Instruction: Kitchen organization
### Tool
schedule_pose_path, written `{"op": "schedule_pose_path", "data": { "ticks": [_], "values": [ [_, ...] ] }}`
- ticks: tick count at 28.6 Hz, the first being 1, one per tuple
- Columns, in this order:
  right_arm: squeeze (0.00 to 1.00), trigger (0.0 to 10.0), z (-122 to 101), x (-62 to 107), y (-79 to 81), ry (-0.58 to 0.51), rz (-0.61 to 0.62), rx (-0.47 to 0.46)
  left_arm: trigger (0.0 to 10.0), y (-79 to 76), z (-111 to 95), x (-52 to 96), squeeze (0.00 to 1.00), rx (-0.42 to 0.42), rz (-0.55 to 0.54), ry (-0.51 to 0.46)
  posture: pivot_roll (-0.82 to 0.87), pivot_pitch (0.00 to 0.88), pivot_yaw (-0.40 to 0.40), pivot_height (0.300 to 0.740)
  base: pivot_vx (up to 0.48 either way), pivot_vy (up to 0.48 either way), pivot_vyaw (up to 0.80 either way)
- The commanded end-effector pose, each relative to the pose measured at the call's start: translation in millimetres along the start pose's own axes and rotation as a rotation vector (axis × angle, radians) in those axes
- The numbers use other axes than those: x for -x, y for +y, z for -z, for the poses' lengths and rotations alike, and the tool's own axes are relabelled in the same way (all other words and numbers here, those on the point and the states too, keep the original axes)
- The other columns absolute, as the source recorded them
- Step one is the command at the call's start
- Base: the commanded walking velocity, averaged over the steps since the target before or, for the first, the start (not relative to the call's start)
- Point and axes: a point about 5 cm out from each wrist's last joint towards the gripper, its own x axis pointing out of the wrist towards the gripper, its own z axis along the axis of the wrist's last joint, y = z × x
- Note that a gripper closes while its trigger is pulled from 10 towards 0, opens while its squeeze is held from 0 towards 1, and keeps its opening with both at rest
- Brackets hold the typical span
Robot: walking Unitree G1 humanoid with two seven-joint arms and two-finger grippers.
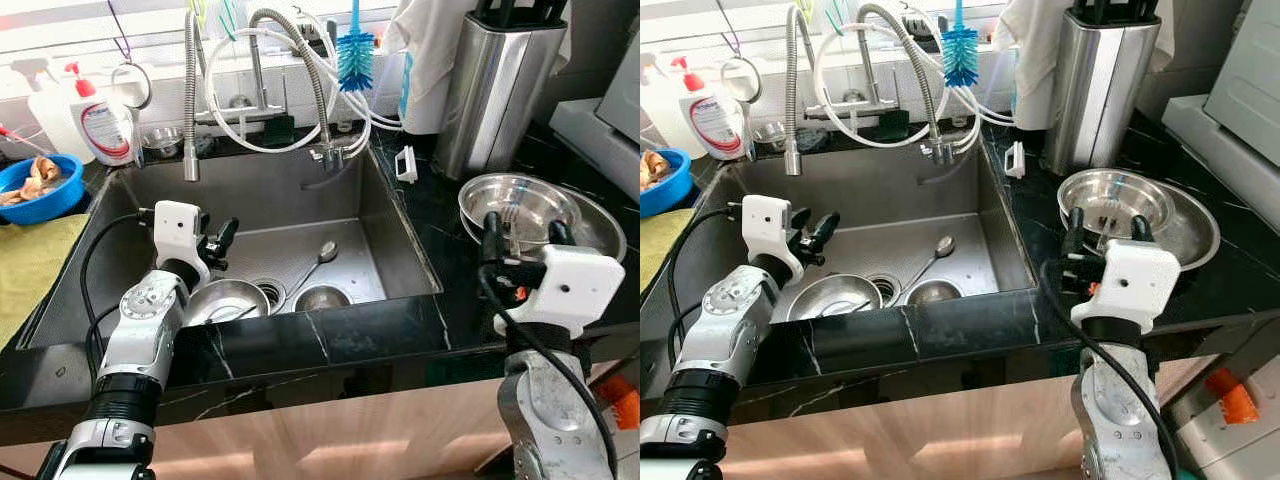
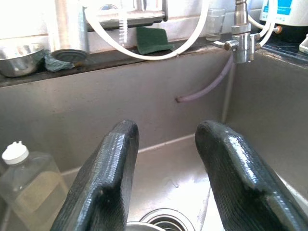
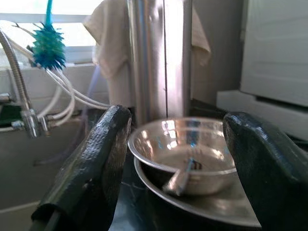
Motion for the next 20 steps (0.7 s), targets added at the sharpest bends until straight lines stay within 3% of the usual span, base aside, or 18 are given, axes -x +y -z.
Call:
{"op": "schedule_pose_path", "data": {
  "ticks": [1,10,20],
  "values": [
    [0.00,10.0,3,0.8,-0.1,0.017,0.003,-0.008,10.0,2.7,2,1.7,0.00,-0.018,-0.013,0.006,-0.09,0.000,0.049,0.740,0.000,0.000,0.00],
    [0.00,10.0,22,-0.6,-4.6,0.121,-0.019,-0.035,10.0,2.4,1,1.6,0.00,-0.023,-0.005,0.006,-0.08,0.000,0.053,0.740,0.000,0.000,0.00],
    [0.00,10.0,21,-7.1,-5.3,0.116,-0.045,-0.044,10.0,1.6,0,1.2,0.00,-0.020,-0.003,0.003,-0.08,0.000,0.053,0.740,0.000,0.000,0.00]
  ]
}}
